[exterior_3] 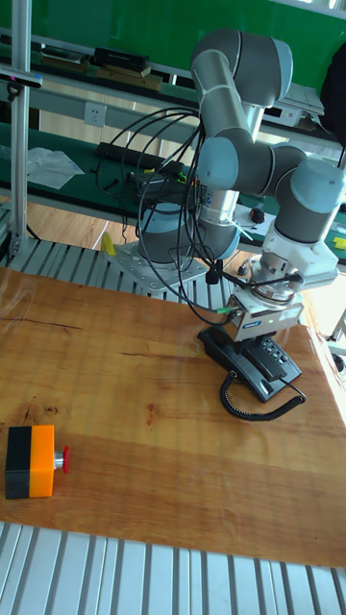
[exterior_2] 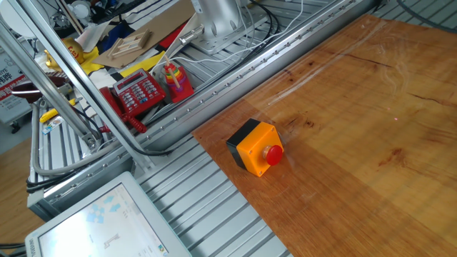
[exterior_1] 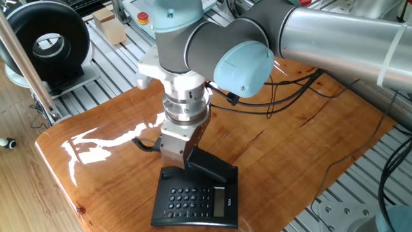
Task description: Place the handset of the telephone on the corresponding phone cradle
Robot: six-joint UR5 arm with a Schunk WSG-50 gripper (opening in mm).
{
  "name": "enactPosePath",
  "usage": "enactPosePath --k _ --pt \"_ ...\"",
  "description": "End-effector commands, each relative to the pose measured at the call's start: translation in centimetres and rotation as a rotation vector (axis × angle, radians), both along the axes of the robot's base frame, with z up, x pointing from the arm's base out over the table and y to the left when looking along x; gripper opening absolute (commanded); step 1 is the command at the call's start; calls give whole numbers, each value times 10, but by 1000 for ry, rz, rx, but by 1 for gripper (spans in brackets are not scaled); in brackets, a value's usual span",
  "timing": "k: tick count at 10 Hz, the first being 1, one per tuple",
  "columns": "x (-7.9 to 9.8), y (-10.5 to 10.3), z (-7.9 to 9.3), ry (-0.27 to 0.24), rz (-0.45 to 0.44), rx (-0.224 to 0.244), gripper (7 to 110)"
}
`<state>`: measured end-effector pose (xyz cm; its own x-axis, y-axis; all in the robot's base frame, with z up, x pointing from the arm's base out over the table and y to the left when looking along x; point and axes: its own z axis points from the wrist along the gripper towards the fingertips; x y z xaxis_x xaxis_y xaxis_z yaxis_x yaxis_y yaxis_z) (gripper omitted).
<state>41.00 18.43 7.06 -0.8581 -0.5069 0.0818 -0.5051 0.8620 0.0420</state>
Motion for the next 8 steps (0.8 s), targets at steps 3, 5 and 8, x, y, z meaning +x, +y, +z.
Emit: enactPosePath --k 3,5,8 --pt "-5 -4 -4 12 76 -23 7" --pt "-2 -15 -8 12 108 -66 7" --pt "0 -18 -12 14 142 -76 7"
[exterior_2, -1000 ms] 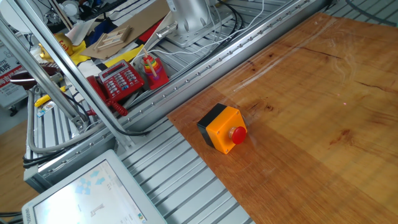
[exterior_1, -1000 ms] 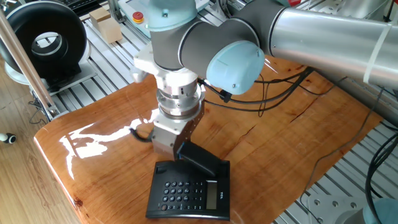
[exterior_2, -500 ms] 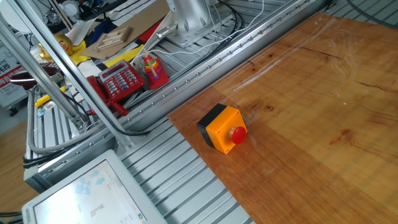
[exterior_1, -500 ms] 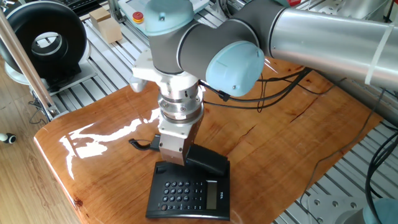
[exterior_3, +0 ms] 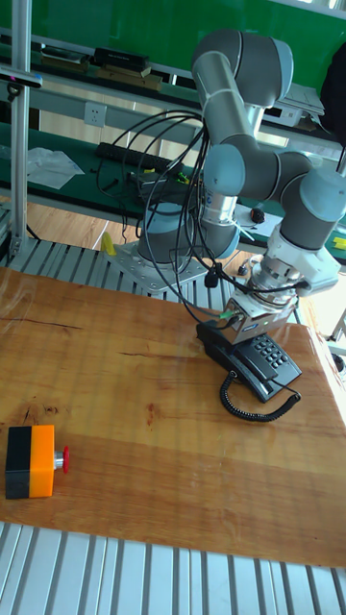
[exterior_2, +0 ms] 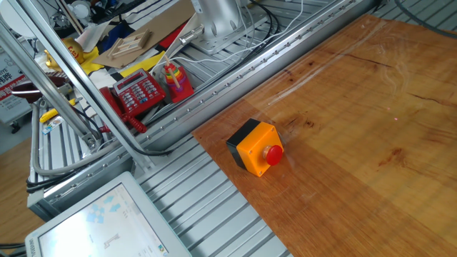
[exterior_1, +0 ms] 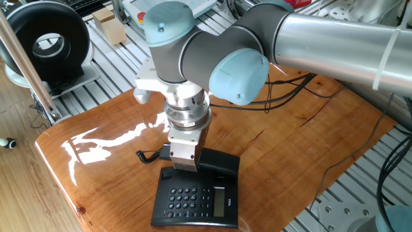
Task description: Place the handset of the telephone on the corresponding phone cradle
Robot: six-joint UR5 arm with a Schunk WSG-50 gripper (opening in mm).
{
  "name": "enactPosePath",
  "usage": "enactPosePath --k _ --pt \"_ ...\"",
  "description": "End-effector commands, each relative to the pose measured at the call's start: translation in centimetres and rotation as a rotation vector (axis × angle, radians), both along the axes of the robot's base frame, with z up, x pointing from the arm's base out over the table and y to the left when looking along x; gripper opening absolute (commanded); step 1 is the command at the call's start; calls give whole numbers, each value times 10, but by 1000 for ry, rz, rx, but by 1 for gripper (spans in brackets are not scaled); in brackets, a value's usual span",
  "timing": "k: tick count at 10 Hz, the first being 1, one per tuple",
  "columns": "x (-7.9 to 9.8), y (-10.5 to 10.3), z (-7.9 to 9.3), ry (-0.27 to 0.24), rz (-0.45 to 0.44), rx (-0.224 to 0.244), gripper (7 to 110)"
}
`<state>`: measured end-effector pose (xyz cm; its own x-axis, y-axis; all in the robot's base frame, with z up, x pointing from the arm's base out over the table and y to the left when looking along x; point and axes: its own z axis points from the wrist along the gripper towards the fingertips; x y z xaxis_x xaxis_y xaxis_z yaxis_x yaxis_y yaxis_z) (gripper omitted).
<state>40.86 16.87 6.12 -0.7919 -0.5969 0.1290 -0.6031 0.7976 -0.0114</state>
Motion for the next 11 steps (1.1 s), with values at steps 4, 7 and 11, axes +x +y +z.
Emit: enactPosePath --k 4,7,11 --pt "5 6 -4 35 -3 54 7" --pt "14 3 -5 21 23 64 7" --pt "13 0 -5 25 -17 51 7"
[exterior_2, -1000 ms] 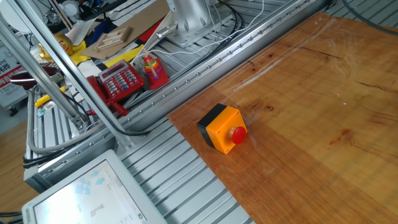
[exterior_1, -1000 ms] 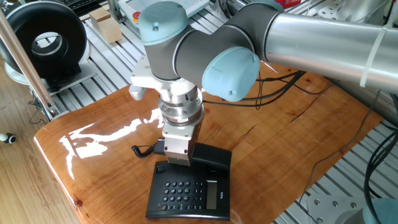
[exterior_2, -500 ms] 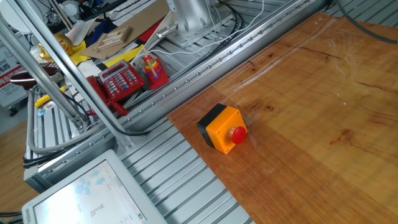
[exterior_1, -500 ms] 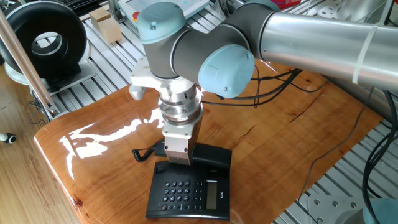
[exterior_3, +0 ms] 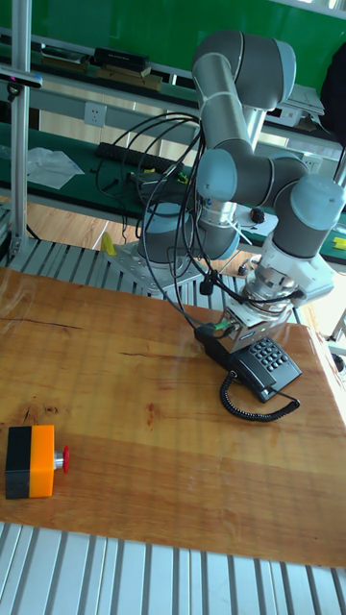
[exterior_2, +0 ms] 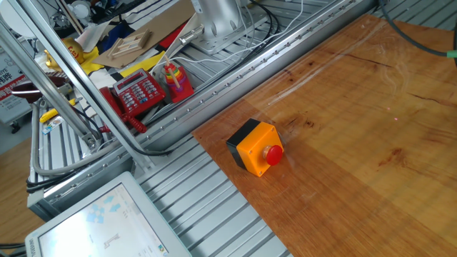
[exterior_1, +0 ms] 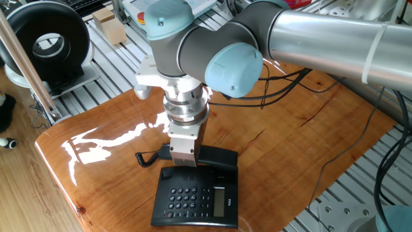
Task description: Place the handset of the telephone on the corresponding phone cradle
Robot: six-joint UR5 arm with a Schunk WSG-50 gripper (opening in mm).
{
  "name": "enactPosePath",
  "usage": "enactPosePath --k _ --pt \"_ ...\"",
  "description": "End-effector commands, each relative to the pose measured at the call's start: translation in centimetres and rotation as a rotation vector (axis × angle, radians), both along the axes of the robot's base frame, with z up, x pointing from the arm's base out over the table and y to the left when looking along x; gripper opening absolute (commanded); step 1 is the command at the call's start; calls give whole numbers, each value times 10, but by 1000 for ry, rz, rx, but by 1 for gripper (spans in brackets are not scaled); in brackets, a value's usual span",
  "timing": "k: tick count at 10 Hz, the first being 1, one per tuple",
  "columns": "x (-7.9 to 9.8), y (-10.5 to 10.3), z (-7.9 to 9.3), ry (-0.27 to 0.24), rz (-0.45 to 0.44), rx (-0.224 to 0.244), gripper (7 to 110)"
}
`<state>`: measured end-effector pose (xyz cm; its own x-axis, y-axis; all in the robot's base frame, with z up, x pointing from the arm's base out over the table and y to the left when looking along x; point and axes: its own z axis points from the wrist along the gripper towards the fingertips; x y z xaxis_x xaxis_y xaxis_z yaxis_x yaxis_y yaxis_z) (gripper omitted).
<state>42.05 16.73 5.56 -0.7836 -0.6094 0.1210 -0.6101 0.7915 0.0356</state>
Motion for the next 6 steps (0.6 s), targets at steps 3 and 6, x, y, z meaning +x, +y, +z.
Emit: enactPosePath --k 3,6 --pt "-1 2 2 4 -145 -4 7" --pt "6 18 -8 7 -199 59 7"
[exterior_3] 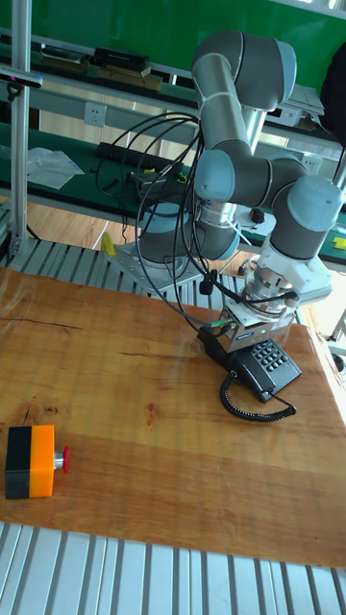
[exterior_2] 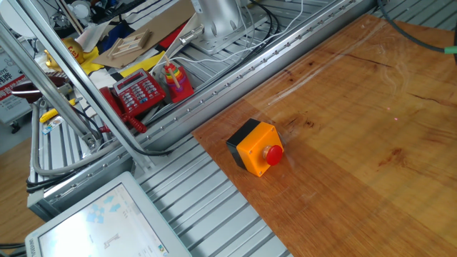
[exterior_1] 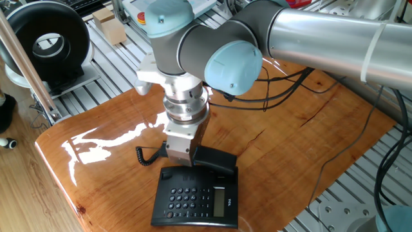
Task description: Place the handset of the telephone on the corresponding phone cradle
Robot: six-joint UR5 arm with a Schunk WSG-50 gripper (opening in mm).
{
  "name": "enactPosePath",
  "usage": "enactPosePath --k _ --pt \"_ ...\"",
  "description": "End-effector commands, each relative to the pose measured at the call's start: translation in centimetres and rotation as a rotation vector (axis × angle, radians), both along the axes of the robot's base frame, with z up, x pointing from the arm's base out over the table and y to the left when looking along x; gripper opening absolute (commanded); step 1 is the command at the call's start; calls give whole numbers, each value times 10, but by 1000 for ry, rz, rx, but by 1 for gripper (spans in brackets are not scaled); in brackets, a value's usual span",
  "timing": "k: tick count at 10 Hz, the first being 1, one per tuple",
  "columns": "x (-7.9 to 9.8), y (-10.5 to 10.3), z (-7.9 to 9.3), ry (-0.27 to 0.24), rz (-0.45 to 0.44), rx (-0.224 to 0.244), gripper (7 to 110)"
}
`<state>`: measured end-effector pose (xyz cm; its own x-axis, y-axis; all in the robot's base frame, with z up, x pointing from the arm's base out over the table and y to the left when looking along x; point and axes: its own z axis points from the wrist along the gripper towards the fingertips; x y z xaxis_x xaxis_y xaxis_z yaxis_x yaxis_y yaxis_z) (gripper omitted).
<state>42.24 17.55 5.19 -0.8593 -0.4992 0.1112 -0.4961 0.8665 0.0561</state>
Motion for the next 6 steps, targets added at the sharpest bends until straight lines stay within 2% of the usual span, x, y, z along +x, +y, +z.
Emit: enactPosePath --k 1,3,4,6 --pt "2 10 -3 5 -72 35 7" --pt "0 0 -1 1 -78 -21 7" --pt "-2 2 1 -7 -95 -21 7" --pt "-6 -12 7 6 -89 -70 7"
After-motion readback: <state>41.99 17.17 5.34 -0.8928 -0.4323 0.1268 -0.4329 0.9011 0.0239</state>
